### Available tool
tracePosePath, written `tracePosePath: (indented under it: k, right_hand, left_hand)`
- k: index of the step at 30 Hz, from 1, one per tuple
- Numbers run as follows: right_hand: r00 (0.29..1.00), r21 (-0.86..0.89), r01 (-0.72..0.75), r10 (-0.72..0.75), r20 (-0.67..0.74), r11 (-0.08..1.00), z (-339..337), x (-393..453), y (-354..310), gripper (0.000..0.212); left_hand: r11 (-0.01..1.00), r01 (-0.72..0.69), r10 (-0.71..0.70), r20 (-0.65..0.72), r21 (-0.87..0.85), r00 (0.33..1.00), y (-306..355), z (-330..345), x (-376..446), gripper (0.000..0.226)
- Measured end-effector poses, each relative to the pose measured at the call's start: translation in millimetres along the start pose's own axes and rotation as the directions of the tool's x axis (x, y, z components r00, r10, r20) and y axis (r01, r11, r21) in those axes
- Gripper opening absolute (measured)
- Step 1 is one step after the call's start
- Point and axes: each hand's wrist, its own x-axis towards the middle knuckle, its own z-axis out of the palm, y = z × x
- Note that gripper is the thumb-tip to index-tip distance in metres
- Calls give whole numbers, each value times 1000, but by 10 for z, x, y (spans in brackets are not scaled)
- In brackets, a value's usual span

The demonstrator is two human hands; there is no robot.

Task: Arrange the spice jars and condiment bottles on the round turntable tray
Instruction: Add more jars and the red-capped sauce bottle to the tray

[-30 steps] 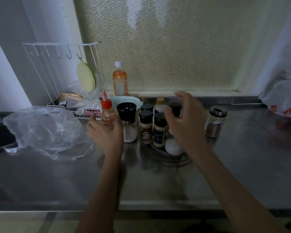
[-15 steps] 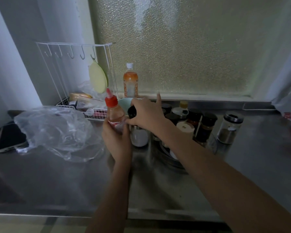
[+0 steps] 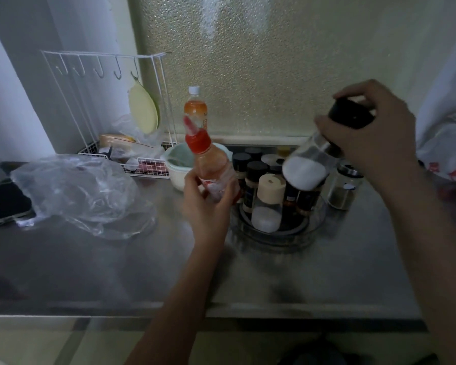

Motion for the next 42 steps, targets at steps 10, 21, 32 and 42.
tracePosePath:
  k: [10, 21, 32, 42]
  right_hand:
    - [980, -87, -35, 52, 193, 996, 408, -412, 617, 39]
    - [997, 122, -4, -6, 76, 993, 447, -457, 787, 34]
    - [880, -65, -429, 433, 195, 901, 369, -159, 1776, 58]
    - [942, 117, -294, 308, -131, 949, 461, -417, 1633, 45]
  left_hand:
    - [996, -91, 89, 341, -12, 936, -210, 120, -33, 43]
    - [996, -78, 88, 408, -43, 909, -325, 155, -19, 46]
    - [995, -39, 77, 490, -88, 868, -347, 188, -23, 39]
    - [998, -65, 68, 537, -25, 841, -452, 299, 53, 34]
